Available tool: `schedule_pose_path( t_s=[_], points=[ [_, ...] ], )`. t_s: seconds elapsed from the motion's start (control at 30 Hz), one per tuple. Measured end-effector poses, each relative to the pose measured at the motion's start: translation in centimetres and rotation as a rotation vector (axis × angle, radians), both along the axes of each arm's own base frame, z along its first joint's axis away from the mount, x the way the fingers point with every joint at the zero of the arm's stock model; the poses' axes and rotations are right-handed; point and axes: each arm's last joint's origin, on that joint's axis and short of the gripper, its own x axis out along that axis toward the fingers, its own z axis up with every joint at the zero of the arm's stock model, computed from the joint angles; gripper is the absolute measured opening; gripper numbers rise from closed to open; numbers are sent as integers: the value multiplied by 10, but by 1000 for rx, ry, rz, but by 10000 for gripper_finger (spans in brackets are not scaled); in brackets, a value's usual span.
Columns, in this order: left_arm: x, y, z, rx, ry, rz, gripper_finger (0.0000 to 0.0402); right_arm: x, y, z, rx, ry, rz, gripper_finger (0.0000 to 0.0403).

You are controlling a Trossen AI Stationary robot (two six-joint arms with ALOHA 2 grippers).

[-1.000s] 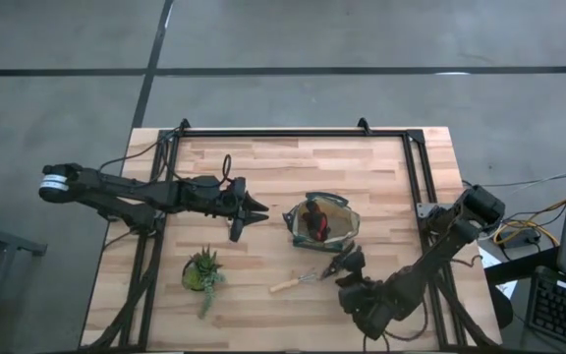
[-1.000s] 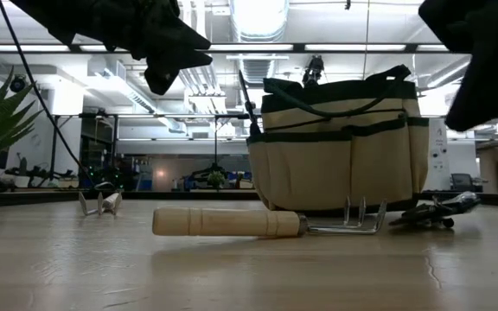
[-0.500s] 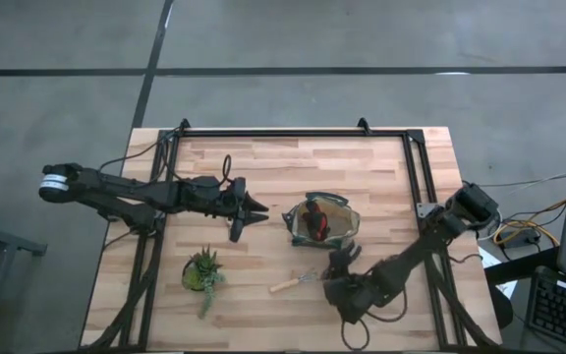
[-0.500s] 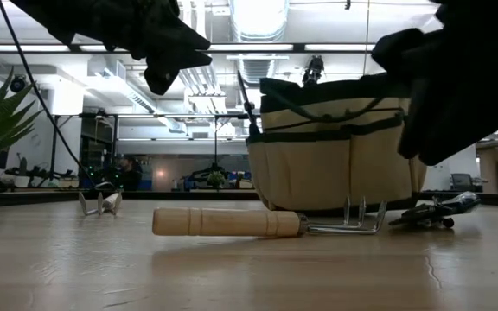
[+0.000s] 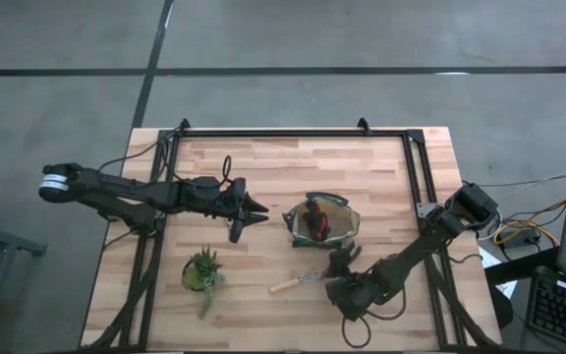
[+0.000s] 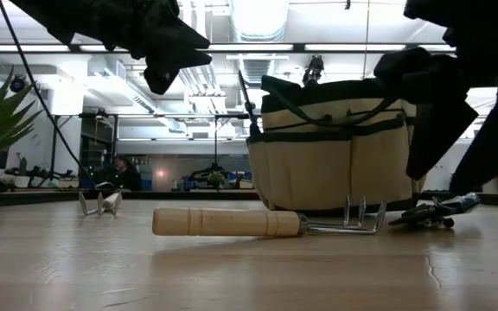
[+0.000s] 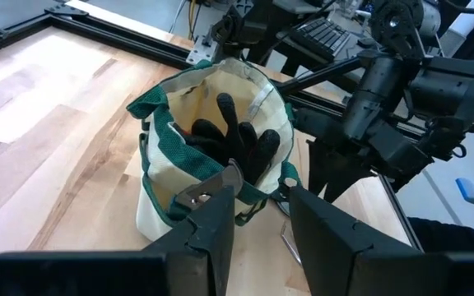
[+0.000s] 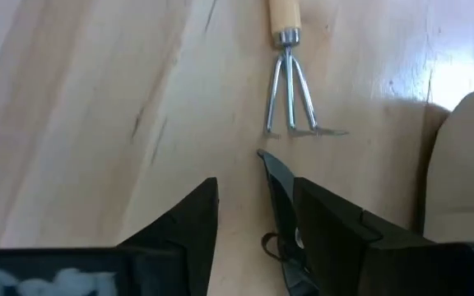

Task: Pick & Place Garden tools in Gardening bag
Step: Put the green shear scissors into the green gardening bag

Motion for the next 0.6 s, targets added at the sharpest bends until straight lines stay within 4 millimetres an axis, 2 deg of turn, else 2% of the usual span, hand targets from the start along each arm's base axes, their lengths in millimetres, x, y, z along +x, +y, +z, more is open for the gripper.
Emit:
schedule_pose_path(
  t_s=[0.17, 0.3, 0.6],
  points=[
    [0, 0, 0, 0, -1, -1, 122, 1, 14, 13, 46, -21, 22, 142],
    [0, 0, 0, -1, -1, 0, 122, 6, 23, 24, 12, -18, 36, 141],
    [0, -2, 0, -18, 5, -3, 122, 25, 39, 7, -201, 196, 16, 141]
  ],
)
